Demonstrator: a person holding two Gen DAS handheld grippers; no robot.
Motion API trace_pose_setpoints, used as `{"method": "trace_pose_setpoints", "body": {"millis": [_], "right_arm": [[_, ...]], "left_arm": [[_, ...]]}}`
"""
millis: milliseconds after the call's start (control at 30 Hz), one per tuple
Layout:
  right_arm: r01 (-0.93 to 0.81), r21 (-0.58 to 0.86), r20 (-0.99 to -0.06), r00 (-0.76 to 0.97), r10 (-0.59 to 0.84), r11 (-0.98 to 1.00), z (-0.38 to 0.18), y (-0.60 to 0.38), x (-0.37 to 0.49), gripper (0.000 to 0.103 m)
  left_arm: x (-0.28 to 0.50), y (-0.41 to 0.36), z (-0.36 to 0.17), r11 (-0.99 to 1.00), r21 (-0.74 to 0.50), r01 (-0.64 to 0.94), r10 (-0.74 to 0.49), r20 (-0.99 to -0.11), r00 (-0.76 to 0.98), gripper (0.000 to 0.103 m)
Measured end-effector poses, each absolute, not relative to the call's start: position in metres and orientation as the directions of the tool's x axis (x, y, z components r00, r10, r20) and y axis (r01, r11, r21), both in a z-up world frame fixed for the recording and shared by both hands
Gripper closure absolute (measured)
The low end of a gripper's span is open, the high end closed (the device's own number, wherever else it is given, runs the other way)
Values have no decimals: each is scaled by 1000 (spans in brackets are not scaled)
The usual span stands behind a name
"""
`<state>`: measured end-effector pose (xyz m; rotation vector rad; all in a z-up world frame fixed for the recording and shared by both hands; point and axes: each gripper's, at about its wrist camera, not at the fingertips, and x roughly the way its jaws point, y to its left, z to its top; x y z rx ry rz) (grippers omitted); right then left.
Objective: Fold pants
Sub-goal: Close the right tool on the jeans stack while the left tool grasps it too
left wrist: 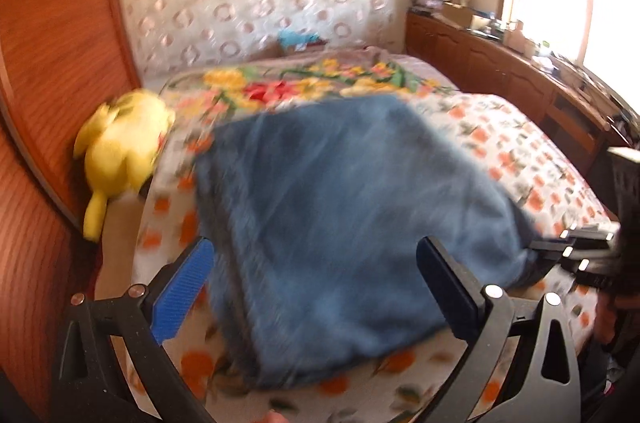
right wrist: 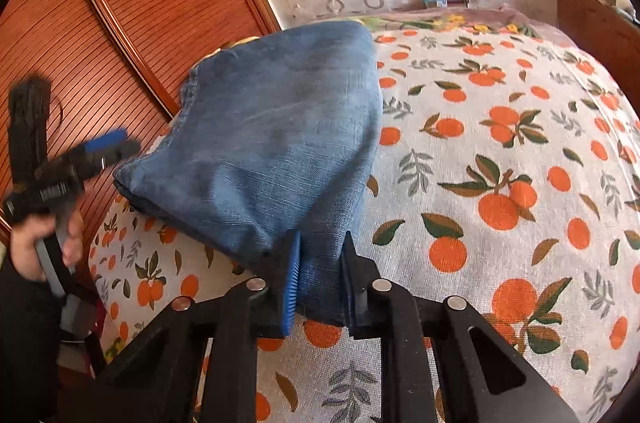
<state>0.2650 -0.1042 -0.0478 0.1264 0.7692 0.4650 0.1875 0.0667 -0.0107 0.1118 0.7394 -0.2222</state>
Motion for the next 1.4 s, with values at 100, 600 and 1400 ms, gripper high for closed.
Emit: {"method": "trace_pose_setpoints", "body": {"millis": [100,600,1400], "right_arm": [[-377,274,-612,641,463,884,-44,-106,262,89],[-413,258,-595,645,480,874,-45,-111,256,90],[-437,322,-586,605,539,840,-51,-119,265,90]], "left_arm": [[209,38,9,954,27,299,-202,-681,704,1],[373,-99,-22,886,28,462,-178,-900,397,22],[412,-142,-68,856,216,469,76,-951,300,72]]}}
